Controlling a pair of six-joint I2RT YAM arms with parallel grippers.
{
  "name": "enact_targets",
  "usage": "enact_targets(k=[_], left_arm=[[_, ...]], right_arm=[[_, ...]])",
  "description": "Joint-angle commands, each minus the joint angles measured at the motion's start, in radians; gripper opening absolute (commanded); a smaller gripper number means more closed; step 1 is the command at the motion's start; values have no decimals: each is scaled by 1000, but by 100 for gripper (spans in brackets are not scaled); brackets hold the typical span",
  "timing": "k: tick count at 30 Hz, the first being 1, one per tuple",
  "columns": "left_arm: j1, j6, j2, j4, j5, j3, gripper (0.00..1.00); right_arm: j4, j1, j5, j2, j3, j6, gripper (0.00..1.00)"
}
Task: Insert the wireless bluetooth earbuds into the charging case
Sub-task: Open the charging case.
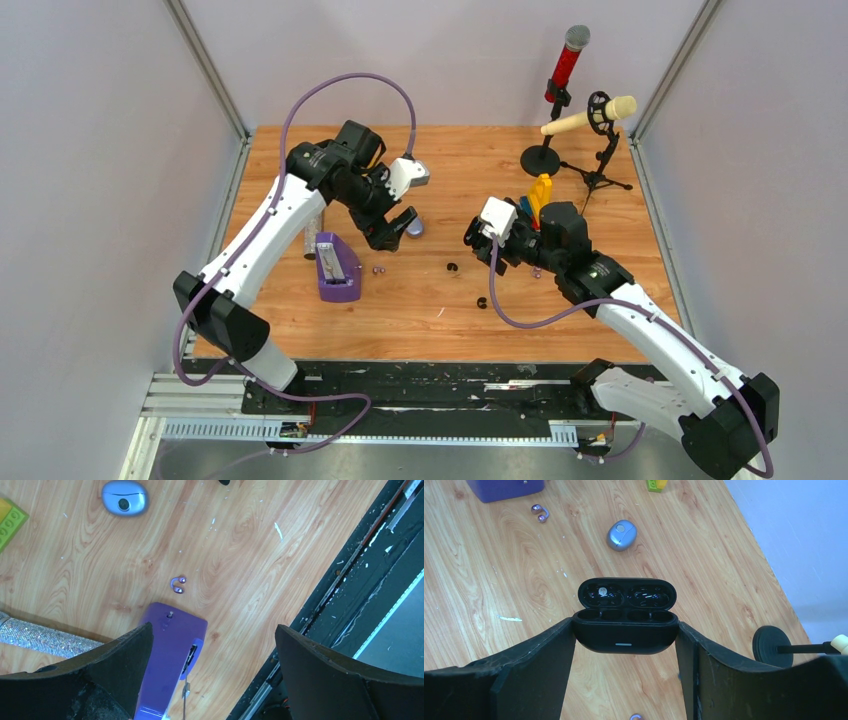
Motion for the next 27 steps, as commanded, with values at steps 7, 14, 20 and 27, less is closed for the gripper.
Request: enact_targets(k=[7, 14, 20, 27], left_arm=[[4, -8, 11, -4, 23, 60, 100], [3, -7, 15, -5, 24, 60, 100], [4, -5, 17, -9, 24, 69, 100], [3, -4, 30, -22, 24, 89, 100]], right_arm=[[21, -4, -18, -22, 28, -3, 62], [21, -4, -18, -23, 27, -7, 62], [21, -4, -18, -24, 27, -6, 62], [21, -4, -15, -13, 30, -4, 62]])
